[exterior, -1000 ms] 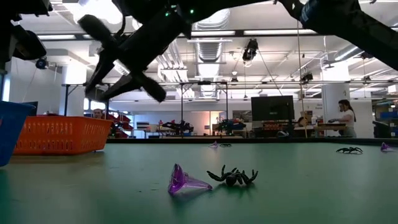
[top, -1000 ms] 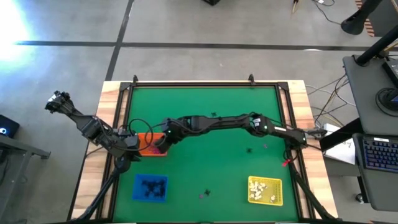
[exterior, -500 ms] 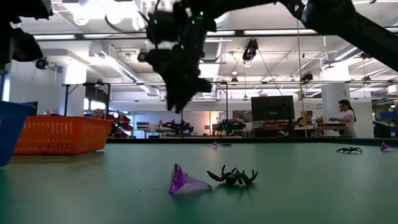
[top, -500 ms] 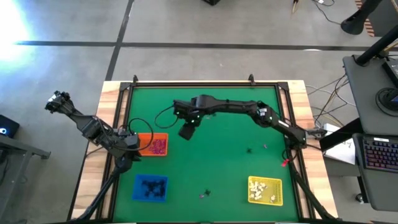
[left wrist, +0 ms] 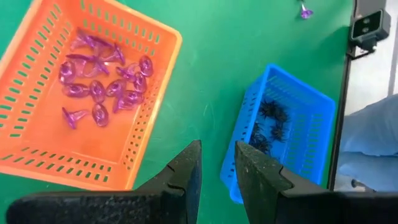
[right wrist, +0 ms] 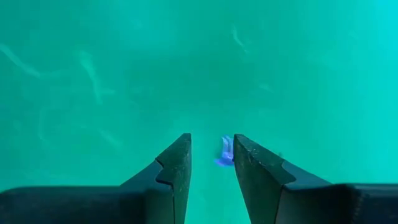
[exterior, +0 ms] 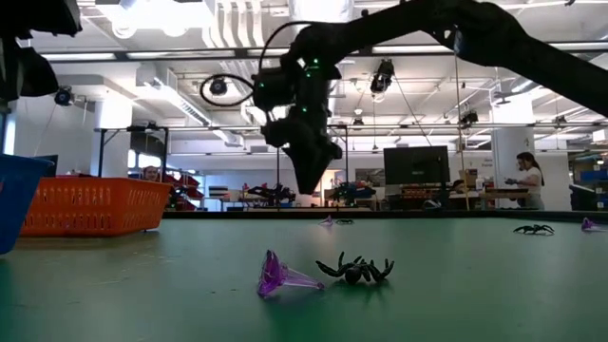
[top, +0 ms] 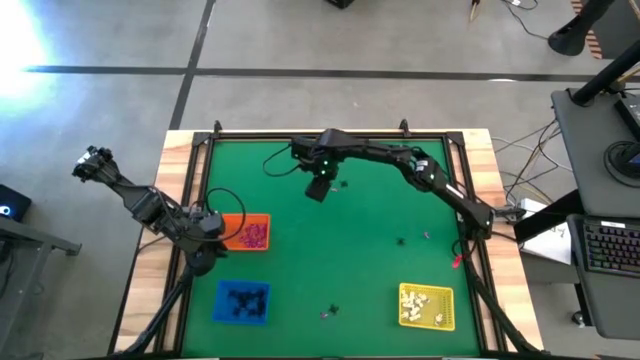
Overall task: Sort Halloween decoration
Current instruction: Put the violet witch hat toy into the orange bin
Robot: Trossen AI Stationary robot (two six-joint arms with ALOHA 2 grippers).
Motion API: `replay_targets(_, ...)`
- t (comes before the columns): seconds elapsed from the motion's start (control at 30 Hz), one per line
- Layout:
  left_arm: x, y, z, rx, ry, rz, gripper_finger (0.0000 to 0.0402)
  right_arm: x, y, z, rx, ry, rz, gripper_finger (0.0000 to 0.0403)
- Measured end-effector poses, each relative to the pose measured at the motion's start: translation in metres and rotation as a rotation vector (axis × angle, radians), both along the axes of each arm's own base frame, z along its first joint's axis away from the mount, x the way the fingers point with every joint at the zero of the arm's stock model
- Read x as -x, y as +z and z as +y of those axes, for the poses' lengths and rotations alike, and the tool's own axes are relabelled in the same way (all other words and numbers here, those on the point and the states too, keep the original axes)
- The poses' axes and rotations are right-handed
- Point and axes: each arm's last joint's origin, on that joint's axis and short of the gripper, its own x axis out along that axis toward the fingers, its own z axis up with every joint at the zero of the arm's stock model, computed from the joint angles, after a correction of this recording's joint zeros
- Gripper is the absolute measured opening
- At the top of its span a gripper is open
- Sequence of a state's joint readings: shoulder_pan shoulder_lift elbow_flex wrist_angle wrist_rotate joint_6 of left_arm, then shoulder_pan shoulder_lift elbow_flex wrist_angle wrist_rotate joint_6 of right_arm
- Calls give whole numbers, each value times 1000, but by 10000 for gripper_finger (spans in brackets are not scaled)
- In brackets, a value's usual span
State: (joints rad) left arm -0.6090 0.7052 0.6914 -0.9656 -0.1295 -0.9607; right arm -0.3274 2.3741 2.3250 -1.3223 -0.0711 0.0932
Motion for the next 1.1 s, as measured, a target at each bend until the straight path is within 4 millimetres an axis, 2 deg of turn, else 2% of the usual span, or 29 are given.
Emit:
replay_targets(0.2,-1,0,2,-33,48,-23,78,15,-25,-17,-41,10,89,108)
replay_targets(0.47,-1,0,3,-53,79,-40,78,25,-52,-16,-75,31,167,100)
replay_targets(0.7,-1,0,3,-41,101,-37,78,27,-57,-15,-79,40,174,93)
replay_targets(0.9,-2,0,3,-40,102,-36,78,27,-56,-15,-84,28,176,24)
replay_targets(1.1,-1,0,3,-39,102,-36,78,25,-47,-16,-70,-4,156,13)
